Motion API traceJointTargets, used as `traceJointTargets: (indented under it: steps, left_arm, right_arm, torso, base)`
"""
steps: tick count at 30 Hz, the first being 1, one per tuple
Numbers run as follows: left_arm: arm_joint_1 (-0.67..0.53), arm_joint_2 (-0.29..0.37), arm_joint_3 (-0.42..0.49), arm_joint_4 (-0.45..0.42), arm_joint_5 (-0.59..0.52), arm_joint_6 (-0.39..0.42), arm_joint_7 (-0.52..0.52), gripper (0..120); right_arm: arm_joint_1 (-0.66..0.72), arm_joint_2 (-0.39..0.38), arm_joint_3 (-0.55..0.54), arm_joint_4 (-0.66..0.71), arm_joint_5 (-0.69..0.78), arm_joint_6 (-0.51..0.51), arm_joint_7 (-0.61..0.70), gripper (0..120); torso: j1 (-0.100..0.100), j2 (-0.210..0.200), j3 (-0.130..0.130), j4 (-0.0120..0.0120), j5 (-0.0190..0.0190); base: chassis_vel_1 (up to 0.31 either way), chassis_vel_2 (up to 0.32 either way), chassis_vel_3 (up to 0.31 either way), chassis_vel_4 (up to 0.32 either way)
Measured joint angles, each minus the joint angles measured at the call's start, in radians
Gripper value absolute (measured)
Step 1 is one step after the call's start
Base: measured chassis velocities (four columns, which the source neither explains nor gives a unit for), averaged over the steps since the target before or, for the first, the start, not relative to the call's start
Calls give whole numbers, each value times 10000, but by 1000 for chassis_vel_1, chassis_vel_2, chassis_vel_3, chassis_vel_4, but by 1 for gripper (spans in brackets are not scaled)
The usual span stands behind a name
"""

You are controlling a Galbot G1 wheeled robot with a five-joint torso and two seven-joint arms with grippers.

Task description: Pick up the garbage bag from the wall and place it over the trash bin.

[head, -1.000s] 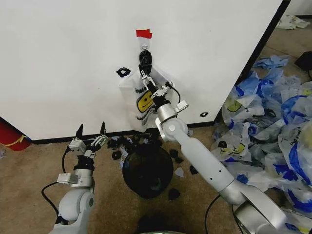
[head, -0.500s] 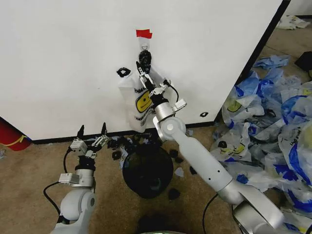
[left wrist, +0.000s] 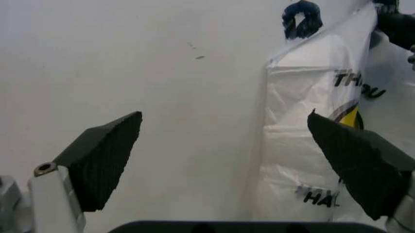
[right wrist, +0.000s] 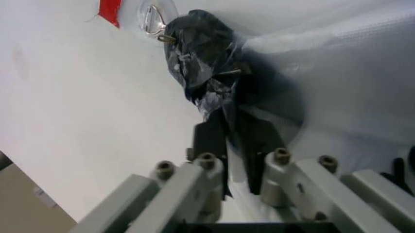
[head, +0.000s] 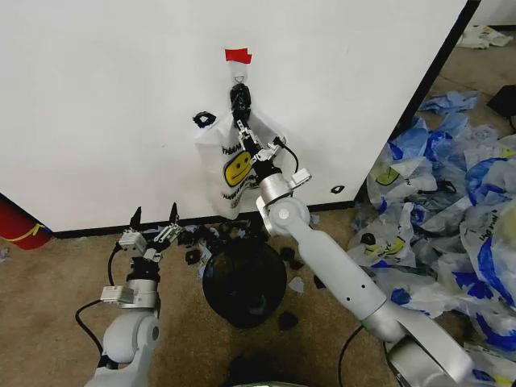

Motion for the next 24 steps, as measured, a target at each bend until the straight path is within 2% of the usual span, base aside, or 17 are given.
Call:
traceJointTargets:
  steps: [2,14,24]
  left_arm:
    - [-1,-25,10,13,23,-6,1,100]
    - [-14,-105,14,136,81,-137,7,100]
    - [-130,-85,30,234,76,-125,7,100]
  right_arm:
    - [-22,-15,17,1,-6,9,-3,0]
    - [-96,-134,-32,58,-22,77,-64,0]
    - [-617,-875,-126,1087,-1,79,309,0]
  torso:
    - [0,0,0,0,0]
    - [0,0,0,1,0]
    - [0,0,1,0,0]
  base:
    - [0,0,0,0]
    - [0,0,0,0]
    - [0,0,0,0]
